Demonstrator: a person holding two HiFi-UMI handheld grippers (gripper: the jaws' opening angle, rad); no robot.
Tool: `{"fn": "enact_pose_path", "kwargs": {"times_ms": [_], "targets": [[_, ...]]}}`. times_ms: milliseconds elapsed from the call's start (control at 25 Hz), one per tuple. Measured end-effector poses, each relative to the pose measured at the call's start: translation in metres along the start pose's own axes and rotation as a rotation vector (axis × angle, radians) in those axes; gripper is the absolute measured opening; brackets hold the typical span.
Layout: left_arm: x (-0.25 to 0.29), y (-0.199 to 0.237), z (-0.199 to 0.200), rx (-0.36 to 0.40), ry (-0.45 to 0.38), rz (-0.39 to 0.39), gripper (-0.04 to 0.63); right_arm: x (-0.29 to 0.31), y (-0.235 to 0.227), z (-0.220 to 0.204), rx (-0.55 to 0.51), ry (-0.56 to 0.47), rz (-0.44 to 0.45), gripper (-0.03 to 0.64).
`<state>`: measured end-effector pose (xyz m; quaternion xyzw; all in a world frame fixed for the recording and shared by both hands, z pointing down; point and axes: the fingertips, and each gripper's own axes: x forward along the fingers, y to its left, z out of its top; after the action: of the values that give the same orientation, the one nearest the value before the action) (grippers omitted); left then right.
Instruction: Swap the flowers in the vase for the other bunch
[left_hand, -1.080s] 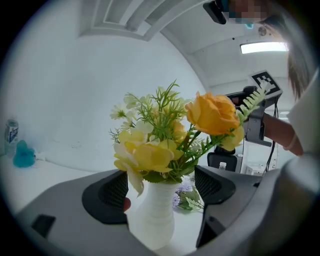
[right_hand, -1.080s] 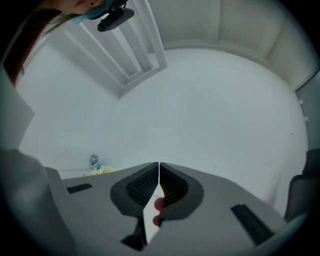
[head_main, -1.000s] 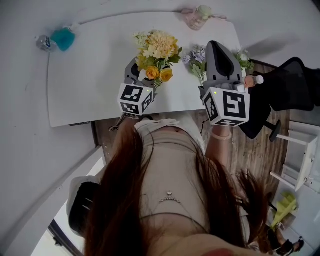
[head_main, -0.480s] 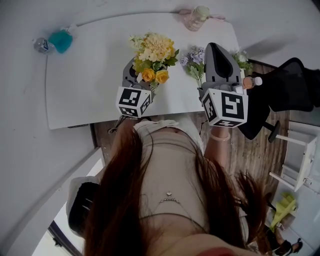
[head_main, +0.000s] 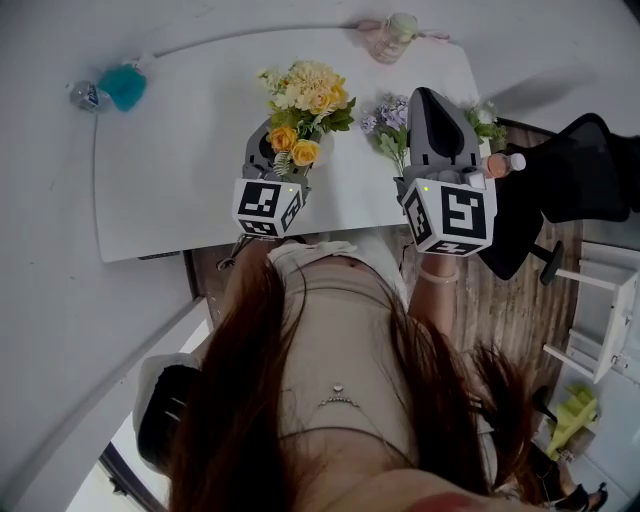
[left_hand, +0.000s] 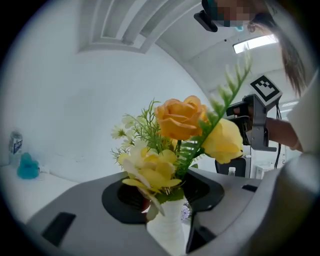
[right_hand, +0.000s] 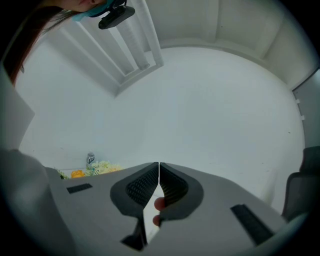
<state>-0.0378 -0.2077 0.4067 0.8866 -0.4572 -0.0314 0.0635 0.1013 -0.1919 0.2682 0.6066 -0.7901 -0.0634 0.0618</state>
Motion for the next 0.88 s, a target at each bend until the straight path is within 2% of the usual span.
{"fn": "enact_pose_path", "kwargs": {"times_ms": [280, 720, 880], "targets": [[0.000, 0.002, 0.005, 0.003, -0.019, 0.023, 0.128, 0.000, -0.006, 0.003, 0.006, -0.010, -0.009, 0.028], [-0.007, 0.009, 0.025, -0.023, -0.089, 0.063, 0.083, -0.009, -0.011, -0.002, 0.027, -0.011, -0.031, 0.028], [-0.010, 0.007, 0.047, -0.042, -0.138, 0.059, 0.075, -0.014, -0.013, -0.001, 0.038, -0.013, -0.035, 0.028]]}}
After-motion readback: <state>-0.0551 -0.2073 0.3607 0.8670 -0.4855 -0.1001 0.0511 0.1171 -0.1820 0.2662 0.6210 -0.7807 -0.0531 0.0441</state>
